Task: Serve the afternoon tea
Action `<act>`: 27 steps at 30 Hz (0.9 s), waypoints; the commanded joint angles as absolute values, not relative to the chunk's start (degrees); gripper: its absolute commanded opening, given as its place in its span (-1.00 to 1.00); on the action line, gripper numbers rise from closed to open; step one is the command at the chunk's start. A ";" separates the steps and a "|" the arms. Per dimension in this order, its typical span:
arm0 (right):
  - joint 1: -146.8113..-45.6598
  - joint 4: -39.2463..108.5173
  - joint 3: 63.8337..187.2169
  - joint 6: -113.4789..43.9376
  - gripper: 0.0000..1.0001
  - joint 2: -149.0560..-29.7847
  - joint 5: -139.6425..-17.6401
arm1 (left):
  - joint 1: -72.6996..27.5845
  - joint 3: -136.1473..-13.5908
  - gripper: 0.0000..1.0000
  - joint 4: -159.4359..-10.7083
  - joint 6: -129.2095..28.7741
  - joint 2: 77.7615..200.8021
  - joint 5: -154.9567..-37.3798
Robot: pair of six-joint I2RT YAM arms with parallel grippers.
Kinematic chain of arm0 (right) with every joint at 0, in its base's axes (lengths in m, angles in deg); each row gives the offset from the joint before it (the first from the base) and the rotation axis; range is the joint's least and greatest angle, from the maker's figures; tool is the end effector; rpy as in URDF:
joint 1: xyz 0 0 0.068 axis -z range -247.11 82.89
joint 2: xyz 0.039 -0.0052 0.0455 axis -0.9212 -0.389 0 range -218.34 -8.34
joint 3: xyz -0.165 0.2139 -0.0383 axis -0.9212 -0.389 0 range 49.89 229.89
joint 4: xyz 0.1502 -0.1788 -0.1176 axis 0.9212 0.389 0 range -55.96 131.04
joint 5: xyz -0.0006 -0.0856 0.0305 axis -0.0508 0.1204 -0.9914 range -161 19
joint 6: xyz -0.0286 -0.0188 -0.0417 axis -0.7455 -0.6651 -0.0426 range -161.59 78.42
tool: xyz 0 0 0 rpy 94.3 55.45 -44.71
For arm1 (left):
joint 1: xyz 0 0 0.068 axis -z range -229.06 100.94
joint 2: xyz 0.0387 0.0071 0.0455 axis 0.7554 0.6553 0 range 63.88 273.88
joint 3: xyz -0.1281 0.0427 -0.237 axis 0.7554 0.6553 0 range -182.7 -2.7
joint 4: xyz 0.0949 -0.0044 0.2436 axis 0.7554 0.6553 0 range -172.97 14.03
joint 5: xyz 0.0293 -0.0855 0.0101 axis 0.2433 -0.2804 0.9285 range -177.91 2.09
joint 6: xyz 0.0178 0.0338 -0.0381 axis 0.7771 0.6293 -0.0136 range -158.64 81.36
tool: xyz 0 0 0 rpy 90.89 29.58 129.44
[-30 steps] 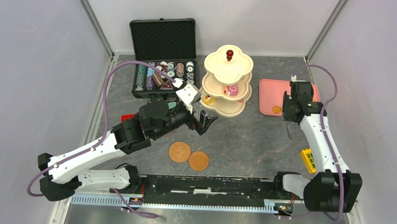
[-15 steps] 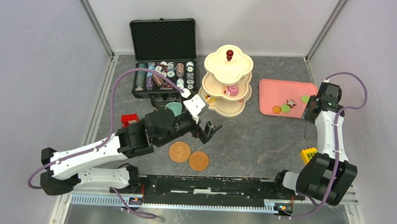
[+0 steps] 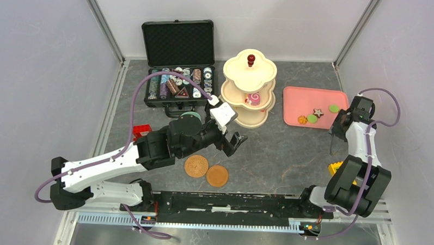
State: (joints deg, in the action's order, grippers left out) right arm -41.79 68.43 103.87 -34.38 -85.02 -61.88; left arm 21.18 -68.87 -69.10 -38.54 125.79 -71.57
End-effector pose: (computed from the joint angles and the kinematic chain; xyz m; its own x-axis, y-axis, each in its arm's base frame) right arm 0.2395 -0.1195 0.2396 -0.6902 0.4634 -0.5557 0.5912 0.8040 -0.0638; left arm 0.0914 -0.2246 0.4063 -0.0551 0.1581 -0.9859 0.8094 0.5853 0.0486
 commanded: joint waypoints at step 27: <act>-39.42 61.37 104.22 -34.64 -0.05 -96.65 -65.38 | 21.53 -66.91 1.00 -71.94 -38.73 124.51 -71.63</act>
State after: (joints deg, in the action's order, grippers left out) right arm -39.60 63.16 102.99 -34.38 -97.18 -66.20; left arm 21.20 -67.19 -68.99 -38.56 125.96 -71.72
